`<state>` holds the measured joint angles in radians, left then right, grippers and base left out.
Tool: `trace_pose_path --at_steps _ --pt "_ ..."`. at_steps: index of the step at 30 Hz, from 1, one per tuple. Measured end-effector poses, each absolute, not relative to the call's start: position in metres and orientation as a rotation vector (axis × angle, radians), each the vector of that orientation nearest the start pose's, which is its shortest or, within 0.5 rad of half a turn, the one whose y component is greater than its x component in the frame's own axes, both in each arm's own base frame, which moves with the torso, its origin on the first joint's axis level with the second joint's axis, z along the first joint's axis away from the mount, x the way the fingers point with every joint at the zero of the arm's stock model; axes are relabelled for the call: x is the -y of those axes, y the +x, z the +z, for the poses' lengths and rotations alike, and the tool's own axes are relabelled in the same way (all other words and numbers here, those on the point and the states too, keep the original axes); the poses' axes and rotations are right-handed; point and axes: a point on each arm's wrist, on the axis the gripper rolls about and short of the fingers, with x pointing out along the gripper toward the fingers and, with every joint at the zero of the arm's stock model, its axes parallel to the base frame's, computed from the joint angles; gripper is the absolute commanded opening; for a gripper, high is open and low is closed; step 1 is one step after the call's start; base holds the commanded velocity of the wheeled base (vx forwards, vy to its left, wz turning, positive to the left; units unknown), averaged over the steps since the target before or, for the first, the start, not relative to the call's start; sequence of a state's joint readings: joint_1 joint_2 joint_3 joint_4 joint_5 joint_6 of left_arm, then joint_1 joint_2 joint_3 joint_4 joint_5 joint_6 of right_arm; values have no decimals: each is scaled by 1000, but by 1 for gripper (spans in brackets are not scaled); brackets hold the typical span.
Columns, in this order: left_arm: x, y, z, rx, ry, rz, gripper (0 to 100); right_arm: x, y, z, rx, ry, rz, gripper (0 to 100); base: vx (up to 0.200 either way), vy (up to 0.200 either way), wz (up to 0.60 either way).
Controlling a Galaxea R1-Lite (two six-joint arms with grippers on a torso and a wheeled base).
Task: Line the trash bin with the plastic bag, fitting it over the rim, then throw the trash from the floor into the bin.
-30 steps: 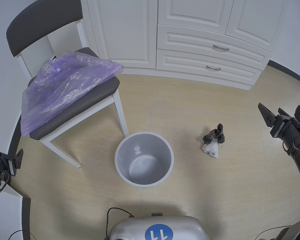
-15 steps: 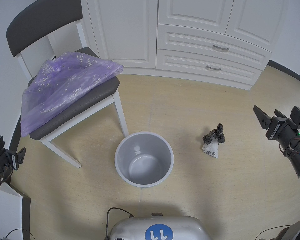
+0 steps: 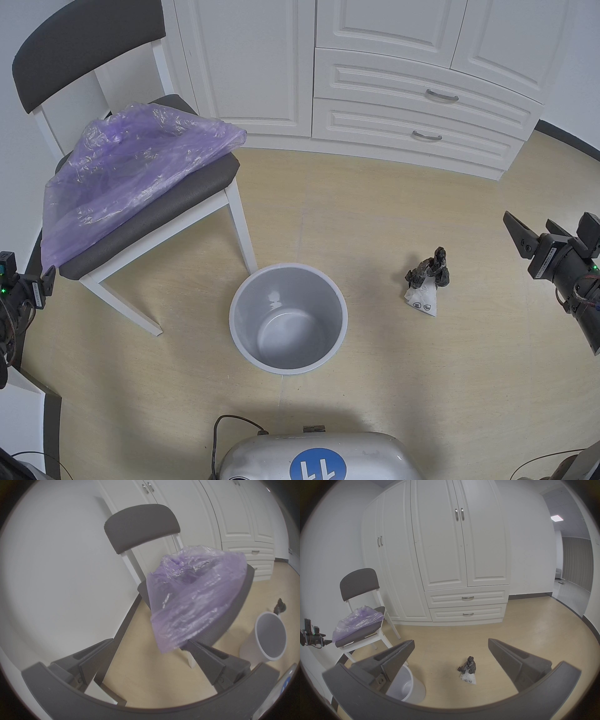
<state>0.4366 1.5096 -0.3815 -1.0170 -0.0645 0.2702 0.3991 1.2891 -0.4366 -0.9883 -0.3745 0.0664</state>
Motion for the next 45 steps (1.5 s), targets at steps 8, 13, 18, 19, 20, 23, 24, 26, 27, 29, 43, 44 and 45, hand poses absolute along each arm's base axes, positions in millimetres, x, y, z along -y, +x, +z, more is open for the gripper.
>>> trace_pose_path --at_steps 8,13,18,19,20,23,24,26,27,29,43,44,45 --pt "-108 232 156 -24 177 431 100 -67 180 220 121 118 28 100 0 0 0" --pt "-111 238 151 -23 150 444 100 -67 180 219 118 118 29 100 0 0 0" --pt "-110 237 155 -8 147 441 100 -67 180 219 119 118 28 100 0 0 0" --pt "-110 236 157 0 145 442 100 -67 181 219 119 118 27 100 0 0 0" --pt "-109 235 158 7 142 443 100 -67 181 220 120 118 28 100 0 0 0" --pt "-109 233 165 35 134 447 100 -67 181 219 118 118 28 100 0 0 0" --pt "-108 232 169 50 130 448 100 -67 181 219 118 117 29 100 0 0 0" --pt "-107 230 176 84 121 452 100 -67 181 219 117 115 29 100 0 0 0" --pt "-107 228 181 105 115 452 100 -67 181 218 114 113 30 100 0 0 0" --pt "-105 225 189 138 110 454 100 -67 181 217 109 110 30 100 0 0 0" --pt "-99 218 164 -87 92 392 100 -70 186 204 55 84 28 100 0 0 0" --pt "-98 216 163 -108 88 386 100 -70 187 203 51 82 27 100 0 0 0" --pt "-97 214 161 -136 83 382 100 -70 188 202 45 80 27 100 0 0 0"
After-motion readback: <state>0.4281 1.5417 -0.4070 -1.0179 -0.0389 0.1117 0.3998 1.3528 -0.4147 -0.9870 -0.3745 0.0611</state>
